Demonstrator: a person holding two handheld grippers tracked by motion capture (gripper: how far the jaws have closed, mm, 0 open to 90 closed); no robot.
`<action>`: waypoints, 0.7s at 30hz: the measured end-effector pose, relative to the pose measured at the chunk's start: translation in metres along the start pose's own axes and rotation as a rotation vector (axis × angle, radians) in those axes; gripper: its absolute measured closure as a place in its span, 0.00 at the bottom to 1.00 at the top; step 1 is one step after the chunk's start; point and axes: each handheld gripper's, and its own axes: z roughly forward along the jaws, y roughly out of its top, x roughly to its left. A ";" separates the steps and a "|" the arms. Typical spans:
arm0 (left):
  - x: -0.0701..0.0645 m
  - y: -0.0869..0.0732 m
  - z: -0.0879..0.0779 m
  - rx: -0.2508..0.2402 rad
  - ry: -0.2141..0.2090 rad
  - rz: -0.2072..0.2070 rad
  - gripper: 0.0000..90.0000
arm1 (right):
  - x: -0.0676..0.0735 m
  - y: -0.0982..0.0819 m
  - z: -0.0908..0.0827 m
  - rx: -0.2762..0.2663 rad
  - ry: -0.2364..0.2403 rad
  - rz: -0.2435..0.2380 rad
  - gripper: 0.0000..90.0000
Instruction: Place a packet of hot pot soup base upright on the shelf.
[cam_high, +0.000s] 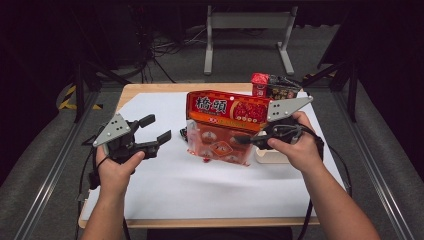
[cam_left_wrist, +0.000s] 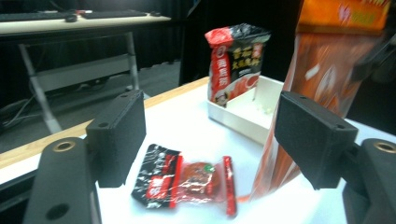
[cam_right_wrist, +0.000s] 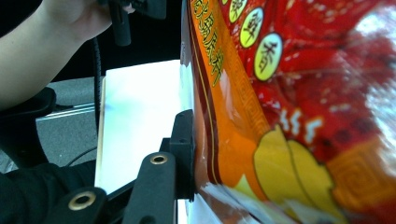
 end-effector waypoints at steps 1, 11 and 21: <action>0.001 -0.001 0.000 0.003 0.005 -0.001 0.27 | -0.002 0.001 -0.001 -0.001 -0.005 0.002 0.78; 0.015 -0.012 0.002 0.043 0.036 -0.023 0.24 | -0.019 0.010 -0.016 0.006 -0.038 0.016 0.78; 0.026 -0.022 0.004 0.073 0.058 -0.045 0.20 | -0.040 0.018 -0.033 0.009 -0.098 0.034 0.78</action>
